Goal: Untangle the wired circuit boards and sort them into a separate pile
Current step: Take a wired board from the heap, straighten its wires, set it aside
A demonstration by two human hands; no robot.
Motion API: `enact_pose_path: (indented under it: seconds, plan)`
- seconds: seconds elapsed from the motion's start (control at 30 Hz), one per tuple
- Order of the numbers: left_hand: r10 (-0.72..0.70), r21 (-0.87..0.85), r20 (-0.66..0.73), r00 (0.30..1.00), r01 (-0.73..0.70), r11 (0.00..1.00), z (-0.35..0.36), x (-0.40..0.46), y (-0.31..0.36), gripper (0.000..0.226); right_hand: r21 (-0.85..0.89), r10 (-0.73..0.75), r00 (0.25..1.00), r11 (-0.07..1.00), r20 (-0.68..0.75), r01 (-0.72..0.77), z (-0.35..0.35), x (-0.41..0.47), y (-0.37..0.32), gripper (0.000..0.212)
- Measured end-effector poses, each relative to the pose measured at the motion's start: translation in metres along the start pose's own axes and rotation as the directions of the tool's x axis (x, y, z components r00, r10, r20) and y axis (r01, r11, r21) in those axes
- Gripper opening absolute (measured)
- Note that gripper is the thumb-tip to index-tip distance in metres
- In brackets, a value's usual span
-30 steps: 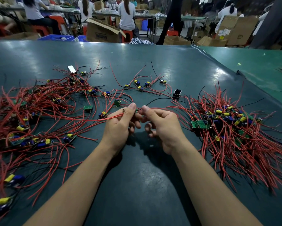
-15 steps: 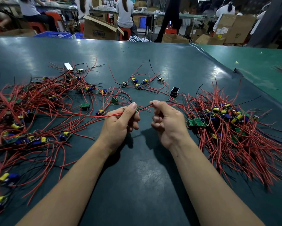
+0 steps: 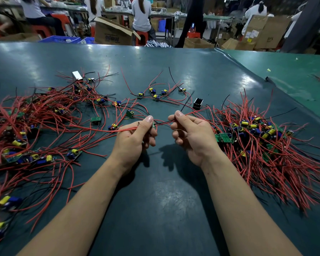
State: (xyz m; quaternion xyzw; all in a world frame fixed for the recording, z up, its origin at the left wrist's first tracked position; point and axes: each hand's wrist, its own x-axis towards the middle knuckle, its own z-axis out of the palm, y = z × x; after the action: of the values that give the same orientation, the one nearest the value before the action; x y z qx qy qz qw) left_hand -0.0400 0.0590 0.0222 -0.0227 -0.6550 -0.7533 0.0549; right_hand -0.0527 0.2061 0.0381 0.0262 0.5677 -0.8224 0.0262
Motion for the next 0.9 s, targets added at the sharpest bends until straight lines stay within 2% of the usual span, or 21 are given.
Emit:
enact_pose_path:
  seconds: [0.1,0.2,0.27,0.37,0.5,0.63,0.77,0.9]
  plan:
    - [0.012,0.031,0.020,1.000,-0.012,0.999,0.000,0.000,0.000,0.043,-0.070,-0.035,0.996,0.997,-0.085,0.029,-0.001,0.001,0.000,0.022]
    - [0.021,0.074,0.033,0.999,-0.024,0.997,0.000,-0.001,-0.001,0.041,-0.159,-0.114,0.980,0.983,-0.163,0.088,-0.002,0.003,0.002,0.009]
    - [0.020,0.079,0.030,0.999,-0.022,0.997,0.000,-0.001,-0.001,0.040,-0.127,-0.125,0.979,0.986,-0.158,0.105,-0.003,0.003,0.002,0.006]
    - [-0.009,-0.011,-0.011,1.000,0.009,1.000,0.000,0.000,0.002,0.036,-0.112,-0.110,0.991,0.988,-0.072,0.102,-0.005,0.003,0.000,0.015]
    - [-0.056,-0.072,-0.045,0.997,0.053,0.996,0.000,0.001,0.006,0.038,0.003,-0.001,1.000,1.000,-0.008,0.001,-0.005,0.003,0.000,0.027]
    - [-0.052,-0.039,-0.001,0.999,0.052,0.998,0.001,-0.001,0.005,0.036,0.054,0.130,0.991,0.990,-0.019,-0.129,-0.005,0.004,-0.001,0.032]
    - [-0.050,-0.030,0.001,0.999,0.050,0.998,0.000,0.000,0.005,0.036,0.097,0.093,0.992,0.992,-0.087,-0.084,-0.008,0.006,-0.002,0.025]
    - [-0.059,-0.039,-0.003,0.998,0.059,0.997,0.000,0.000,0.005,0.038,0.270,0.129,0.989,0.957,-0.077,-0.104,-0.011,0.007,-0.006,0.025]
